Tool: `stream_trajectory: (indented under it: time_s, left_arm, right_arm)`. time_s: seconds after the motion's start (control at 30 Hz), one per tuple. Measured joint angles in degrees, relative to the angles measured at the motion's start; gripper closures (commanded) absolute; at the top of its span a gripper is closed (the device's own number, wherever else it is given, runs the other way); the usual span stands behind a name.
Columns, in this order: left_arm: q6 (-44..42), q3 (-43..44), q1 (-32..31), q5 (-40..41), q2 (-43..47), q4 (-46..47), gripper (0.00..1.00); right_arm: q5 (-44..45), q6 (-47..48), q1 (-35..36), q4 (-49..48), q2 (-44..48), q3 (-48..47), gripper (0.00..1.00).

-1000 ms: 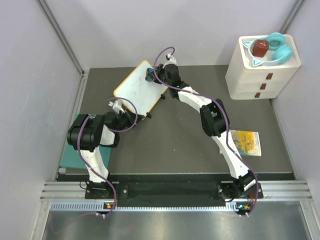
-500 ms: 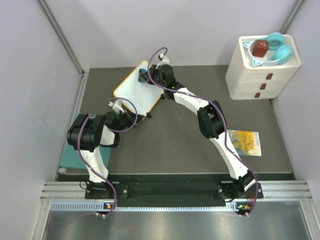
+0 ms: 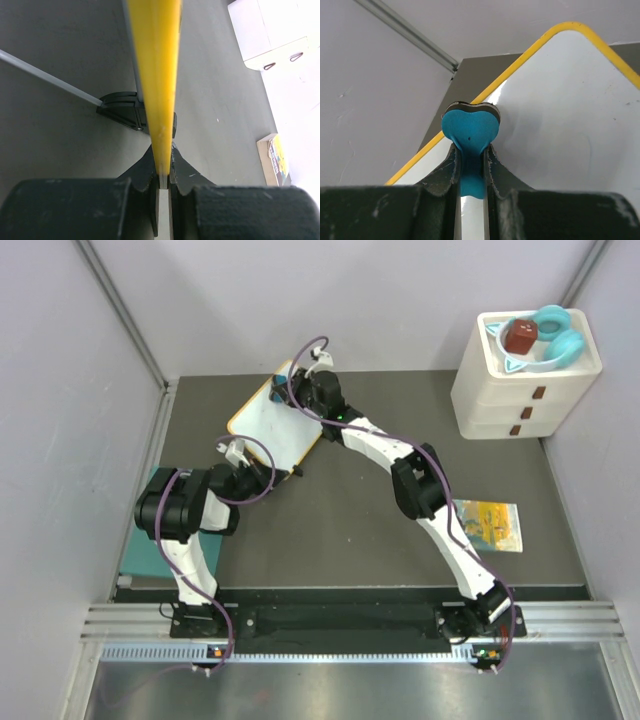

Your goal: Erase the whiteboard

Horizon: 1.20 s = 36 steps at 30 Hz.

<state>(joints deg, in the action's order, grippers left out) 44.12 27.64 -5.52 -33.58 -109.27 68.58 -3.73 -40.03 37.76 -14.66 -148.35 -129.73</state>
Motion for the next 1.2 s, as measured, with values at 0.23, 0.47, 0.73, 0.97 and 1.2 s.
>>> stream_trajectory:
  time_s: [0.23,0.47,0.73,0.97,1.2]
  left_arm:
    - [-0.35,-0.09,-0.11,-0.07,0.0,0.09,1.0]
    - [-0.2,-0.39,-0.24,-0.39,0.0,0.37,1.0]
    - [0.11,-0.39,-0.24,-0.39,0.0,0.44,1.0]
    - [1.16,-0.44,-0.24,-0.22,0.0,0.46,1.0]
    - [1.11,-0.44,-0.24,-0.2,0.0,0.46,1.0]
  right_arm:
    - [3.06,0.63,-0.04,-0.33,-0.02,-1.64,1.0]
    - [5.22,0.28,-0.13,-0.44,-1.05,-1.64,1.0]
    - [5.11,0.24,-0.33,-0.72,-1.18,-1.49,1.0]
    - [4.31,0.44,-0.83,-6.1,0.39,5.22,1.0]
    - [1.51,0.92,-1.57,-9.49,2.89,11.69,1.0]
